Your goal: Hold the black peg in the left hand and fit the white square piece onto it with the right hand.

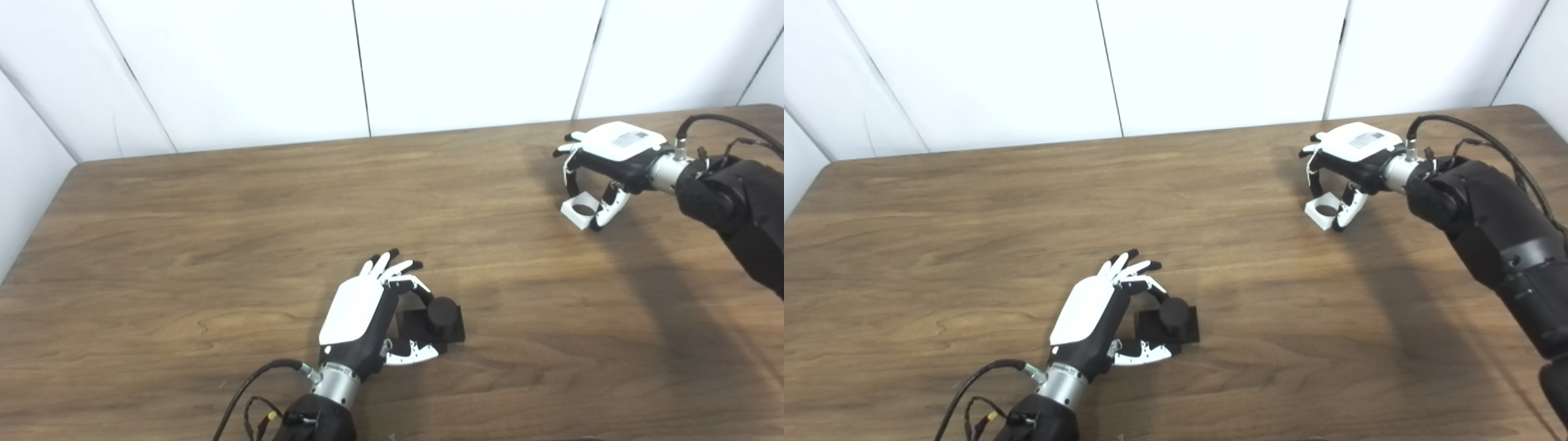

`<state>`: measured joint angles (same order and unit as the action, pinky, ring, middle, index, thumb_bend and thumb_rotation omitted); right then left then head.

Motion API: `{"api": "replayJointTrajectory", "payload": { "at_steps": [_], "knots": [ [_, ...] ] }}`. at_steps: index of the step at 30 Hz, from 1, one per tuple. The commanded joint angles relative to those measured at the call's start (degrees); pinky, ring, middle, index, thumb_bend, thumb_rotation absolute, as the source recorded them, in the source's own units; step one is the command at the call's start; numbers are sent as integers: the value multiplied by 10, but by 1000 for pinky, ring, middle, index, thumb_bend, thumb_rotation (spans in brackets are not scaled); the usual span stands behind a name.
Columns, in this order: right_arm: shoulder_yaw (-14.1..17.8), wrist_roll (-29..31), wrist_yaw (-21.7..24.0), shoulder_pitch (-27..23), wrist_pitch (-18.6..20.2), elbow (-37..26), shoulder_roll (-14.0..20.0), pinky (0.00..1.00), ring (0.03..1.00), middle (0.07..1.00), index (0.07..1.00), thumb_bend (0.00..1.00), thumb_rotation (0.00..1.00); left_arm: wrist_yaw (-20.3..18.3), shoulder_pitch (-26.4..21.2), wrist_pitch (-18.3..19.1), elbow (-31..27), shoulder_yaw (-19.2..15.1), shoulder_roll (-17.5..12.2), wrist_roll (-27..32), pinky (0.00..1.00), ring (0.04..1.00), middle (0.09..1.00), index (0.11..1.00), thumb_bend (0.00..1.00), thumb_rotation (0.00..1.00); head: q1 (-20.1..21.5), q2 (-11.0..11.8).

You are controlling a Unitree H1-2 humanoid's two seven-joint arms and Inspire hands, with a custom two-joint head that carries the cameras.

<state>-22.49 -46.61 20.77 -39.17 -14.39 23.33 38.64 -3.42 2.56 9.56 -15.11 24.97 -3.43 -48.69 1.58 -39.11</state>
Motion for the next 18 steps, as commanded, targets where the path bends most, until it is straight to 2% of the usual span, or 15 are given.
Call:
{"api": "replayJointTrajectory", "payload": {
  "at_steps": [1, 6, 12, 18],
  "knots": [
    [10, 7, -11, -13, 2, -13, 5, 900, 990, 915, 491, 522, 138, 1, -8, -6, 1, -3, -1, -2, 1000, 984, 864, 487, 512, 74, 0, -1],
    [38, 36, -7, -2, 16, -34, 2, 913, 981, 916, 492, 523, 138, 3, -9, -6, 4, -3, -3, -6, 1000, 986, 866, 487, 512, 73, 1, -1],
    [71, 81, 6, 15, 36, -76, 1, 881, 985, 922, 492, 523, 136, 3, -10, -8, 7, -6, -3, -8, 1000, 987, 866, 487, 512, 73, 1, 0],
    [90, 93, 17, 26, 52, -116, 7, 892, 998, 921, 492, 523, 135, 5, -13, -13, 14, -8, -4, -7, 1000, 986, 865, 487, 511, 74, 3, 2]
  ]
}}
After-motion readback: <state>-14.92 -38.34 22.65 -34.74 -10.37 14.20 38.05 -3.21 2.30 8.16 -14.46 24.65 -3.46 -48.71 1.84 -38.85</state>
